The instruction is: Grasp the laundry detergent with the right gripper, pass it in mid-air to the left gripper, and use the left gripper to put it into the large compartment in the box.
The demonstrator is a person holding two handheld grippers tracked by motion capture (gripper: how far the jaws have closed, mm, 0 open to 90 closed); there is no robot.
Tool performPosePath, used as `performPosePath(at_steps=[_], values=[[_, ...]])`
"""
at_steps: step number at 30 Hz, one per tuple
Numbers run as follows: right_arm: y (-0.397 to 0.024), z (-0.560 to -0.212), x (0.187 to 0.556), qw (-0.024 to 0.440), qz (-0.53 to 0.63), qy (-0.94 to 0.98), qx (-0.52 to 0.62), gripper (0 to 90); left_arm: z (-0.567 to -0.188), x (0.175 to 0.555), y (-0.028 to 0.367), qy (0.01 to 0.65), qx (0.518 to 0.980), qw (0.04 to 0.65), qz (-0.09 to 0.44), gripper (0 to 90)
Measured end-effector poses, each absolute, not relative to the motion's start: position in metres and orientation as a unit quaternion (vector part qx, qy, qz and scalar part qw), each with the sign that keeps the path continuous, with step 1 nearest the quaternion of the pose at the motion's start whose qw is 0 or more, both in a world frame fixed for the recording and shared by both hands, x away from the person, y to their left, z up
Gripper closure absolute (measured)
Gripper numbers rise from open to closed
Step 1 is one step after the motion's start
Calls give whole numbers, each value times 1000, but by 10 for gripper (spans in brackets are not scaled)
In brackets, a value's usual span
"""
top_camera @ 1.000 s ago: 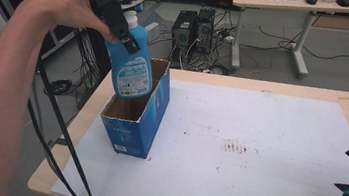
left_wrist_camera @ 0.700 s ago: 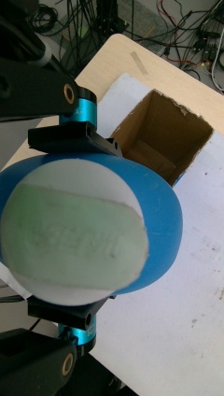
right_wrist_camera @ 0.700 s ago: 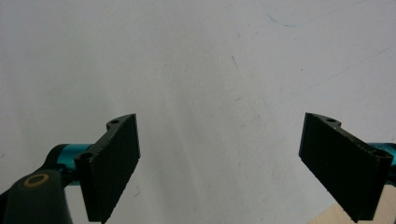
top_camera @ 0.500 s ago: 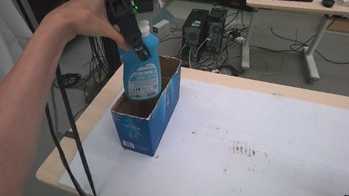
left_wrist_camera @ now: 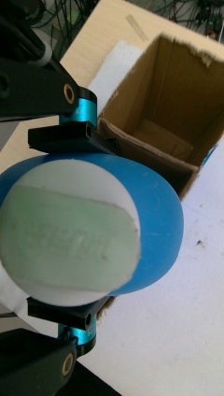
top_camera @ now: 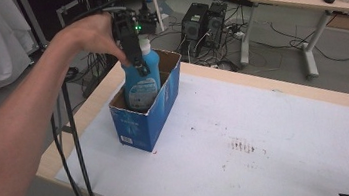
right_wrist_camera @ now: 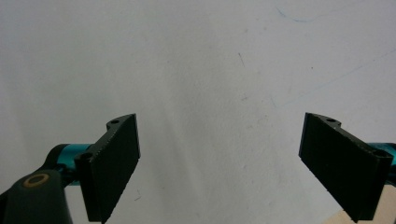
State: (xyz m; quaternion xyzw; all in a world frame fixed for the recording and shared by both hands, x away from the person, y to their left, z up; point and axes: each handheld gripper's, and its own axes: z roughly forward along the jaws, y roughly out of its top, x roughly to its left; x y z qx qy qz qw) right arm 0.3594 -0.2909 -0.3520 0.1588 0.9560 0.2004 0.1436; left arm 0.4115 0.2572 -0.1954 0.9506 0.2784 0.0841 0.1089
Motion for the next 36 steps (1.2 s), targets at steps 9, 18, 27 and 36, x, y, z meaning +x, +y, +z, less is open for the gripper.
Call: performPosePath(at_steps=[9,18,27,36], values=[[-289,-358,359,141,192,958,157,120,-231,417,259,254,960,95,68,375],[-287,-361,359,141,188,959,157,120,-251,417,260,224,968,88,66,375],[-287,-362,358,143,187,959,155,120,-264,418,256,203,975,68,64,375],[-289,-364,357,142,185,959,159,120,-275,421,255,201,976,61,57,375]])
